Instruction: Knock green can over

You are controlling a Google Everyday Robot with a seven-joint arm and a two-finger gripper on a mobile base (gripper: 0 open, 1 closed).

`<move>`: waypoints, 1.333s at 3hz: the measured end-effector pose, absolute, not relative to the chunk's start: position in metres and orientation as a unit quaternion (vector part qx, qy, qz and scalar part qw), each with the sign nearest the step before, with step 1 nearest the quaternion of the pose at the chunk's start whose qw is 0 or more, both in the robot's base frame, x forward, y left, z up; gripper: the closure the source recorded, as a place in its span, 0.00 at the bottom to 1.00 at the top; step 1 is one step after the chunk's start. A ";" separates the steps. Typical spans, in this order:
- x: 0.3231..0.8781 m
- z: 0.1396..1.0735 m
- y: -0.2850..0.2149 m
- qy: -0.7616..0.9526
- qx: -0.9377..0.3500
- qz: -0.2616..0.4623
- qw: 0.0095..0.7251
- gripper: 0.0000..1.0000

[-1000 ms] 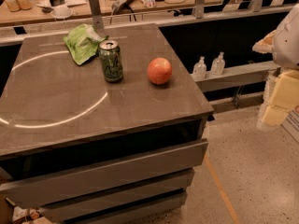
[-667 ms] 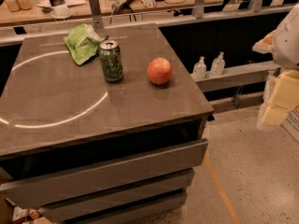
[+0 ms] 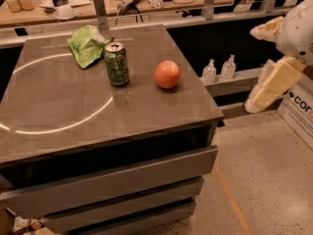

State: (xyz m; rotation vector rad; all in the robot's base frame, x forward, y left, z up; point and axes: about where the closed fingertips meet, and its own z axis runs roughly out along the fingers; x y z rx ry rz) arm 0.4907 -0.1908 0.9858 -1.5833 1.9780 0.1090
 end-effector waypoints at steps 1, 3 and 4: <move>0.537 0.998 -0.148 0.699 -0.607 0.096 0.366 0.00; 0.587 1.008 -0.086 0.644 -0.627 0.152 0.411 0.00; 0.604 1.000 -0.068 0.638 -0.612 0.170 0.435 0.00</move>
Offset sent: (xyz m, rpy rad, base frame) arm 0.1397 0.1647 0.0332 0.4163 -0.1316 0.3519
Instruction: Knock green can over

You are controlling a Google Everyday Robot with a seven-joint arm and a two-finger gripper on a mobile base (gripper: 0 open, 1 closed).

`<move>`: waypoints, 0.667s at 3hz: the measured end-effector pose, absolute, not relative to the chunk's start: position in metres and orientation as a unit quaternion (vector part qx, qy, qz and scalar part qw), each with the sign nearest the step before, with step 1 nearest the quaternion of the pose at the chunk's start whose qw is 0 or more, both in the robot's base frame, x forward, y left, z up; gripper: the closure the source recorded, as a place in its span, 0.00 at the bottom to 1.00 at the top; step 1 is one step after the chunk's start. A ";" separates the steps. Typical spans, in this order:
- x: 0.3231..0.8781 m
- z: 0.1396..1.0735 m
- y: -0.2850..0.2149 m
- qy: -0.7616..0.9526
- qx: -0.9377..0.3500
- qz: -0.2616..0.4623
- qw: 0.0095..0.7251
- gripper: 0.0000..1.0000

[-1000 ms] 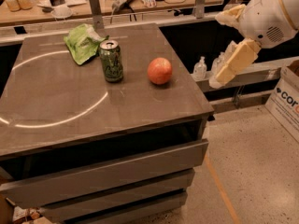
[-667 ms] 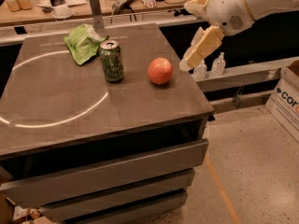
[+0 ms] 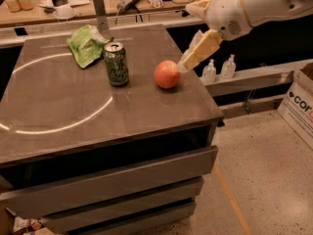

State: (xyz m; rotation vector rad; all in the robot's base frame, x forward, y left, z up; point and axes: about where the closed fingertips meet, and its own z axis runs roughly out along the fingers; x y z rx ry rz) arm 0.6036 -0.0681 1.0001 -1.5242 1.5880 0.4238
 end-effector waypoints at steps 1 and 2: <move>0.632 0.984 -0.035 0.619 -0.598 0.212 0.462 0.00; 0.663 0.948 0.005 0.604 -0.596 0.272 0.453 0.00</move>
Offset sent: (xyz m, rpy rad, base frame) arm 0.0854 0.0993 -0.0731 0.2480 0.1195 0.1612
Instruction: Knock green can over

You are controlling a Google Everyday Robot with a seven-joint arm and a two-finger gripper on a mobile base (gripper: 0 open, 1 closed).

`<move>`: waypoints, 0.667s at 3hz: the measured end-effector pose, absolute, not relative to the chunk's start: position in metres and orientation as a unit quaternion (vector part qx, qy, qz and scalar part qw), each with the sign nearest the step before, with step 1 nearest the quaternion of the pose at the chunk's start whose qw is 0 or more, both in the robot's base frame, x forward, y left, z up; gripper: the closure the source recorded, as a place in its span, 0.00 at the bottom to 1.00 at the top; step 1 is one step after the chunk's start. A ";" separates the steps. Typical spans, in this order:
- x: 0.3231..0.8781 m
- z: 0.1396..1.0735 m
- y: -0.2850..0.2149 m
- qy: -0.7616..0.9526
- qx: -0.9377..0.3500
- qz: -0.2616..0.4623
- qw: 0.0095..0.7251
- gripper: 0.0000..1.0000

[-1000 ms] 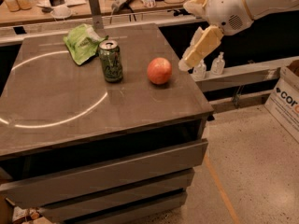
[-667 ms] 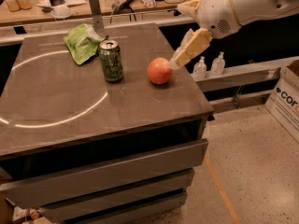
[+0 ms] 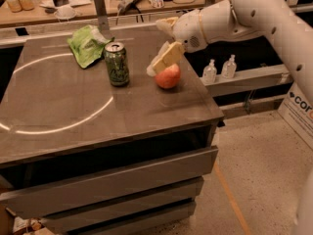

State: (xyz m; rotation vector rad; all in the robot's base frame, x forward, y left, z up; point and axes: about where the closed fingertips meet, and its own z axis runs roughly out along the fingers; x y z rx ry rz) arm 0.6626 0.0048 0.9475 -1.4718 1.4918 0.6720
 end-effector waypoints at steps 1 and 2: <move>0.672 0.921 0.024 0.607 -0.597 0.303 0.429 0.00; 0.684 0.898 0.052 0.604 -0.601 0.318 0.415 0.00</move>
Offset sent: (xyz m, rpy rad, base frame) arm 0.0292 0.0620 -0.0682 -0.0110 0.1191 0.0830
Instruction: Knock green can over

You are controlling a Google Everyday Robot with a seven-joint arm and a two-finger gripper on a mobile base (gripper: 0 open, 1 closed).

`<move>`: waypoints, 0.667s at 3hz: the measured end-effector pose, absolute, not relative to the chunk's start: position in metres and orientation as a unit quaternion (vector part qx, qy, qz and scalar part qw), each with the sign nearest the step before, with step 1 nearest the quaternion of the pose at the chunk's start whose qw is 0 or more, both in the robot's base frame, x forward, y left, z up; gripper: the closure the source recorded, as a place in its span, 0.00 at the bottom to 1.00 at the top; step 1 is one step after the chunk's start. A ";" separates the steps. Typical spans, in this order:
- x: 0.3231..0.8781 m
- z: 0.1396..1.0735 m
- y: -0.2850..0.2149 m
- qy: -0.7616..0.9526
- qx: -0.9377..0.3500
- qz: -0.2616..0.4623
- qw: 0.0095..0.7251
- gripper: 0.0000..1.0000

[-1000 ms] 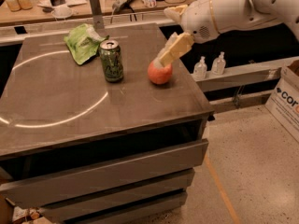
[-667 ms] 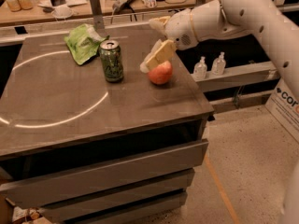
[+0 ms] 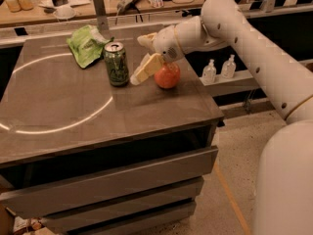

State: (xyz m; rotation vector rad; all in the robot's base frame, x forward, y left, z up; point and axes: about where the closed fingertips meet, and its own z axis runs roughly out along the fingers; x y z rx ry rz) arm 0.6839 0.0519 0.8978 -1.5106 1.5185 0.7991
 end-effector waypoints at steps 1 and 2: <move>0.694 0.889 0.070 0.601 -0.601 0.323 0.416 0.00; 0.702 0.882 0.093 0.587 -0.615 0.338 0.404 0.18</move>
Offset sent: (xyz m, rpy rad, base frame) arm 0.0307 0.0646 -0.0156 0.0151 0.0189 0.1313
